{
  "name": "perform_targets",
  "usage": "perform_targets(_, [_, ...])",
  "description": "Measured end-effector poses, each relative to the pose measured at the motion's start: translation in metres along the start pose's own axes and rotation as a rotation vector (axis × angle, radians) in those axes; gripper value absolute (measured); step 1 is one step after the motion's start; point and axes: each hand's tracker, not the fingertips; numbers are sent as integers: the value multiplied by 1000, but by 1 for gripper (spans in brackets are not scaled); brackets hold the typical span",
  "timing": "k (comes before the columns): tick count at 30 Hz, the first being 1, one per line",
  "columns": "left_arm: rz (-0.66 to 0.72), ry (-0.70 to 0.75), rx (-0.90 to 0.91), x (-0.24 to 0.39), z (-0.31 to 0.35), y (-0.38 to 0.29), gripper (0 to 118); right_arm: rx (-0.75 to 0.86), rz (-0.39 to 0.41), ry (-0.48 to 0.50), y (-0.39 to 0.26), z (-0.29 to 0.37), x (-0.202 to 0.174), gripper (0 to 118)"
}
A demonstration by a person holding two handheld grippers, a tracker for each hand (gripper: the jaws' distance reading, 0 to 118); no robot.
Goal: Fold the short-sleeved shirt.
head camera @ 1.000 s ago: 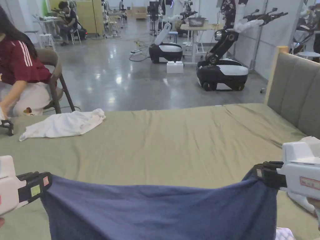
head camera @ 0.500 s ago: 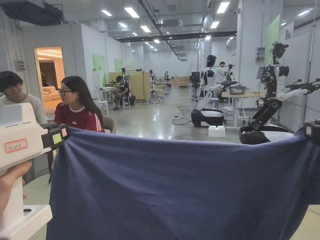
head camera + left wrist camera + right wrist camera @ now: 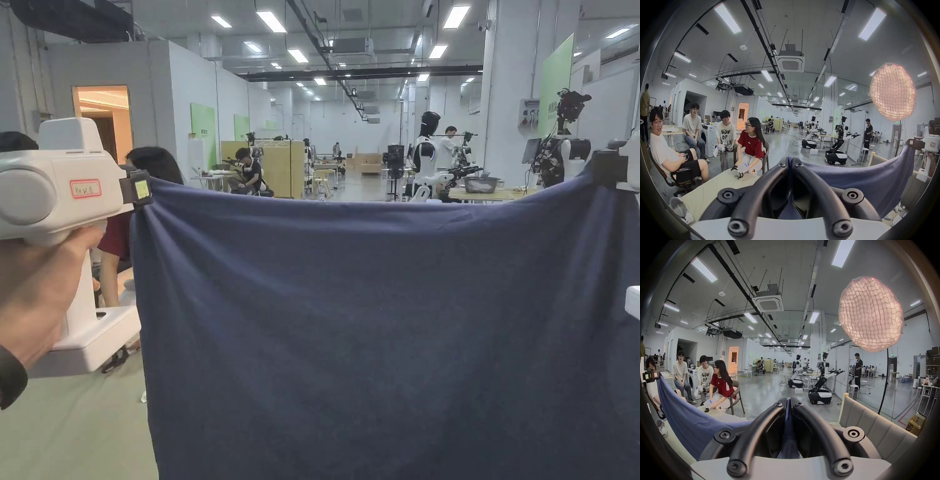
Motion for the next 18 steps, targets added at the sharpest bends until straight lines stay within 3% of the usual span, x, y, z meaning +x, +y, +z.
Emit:
perform_targets(10, [8, 29, -42, 14, -92, -11, 0, 20, 15, -76, -1, -73, -1, 1])
perform_targets(18, [-15, 36, -80, 16, -122, -46, 0, -14, 35, -58, -29, -104, -14, 1])
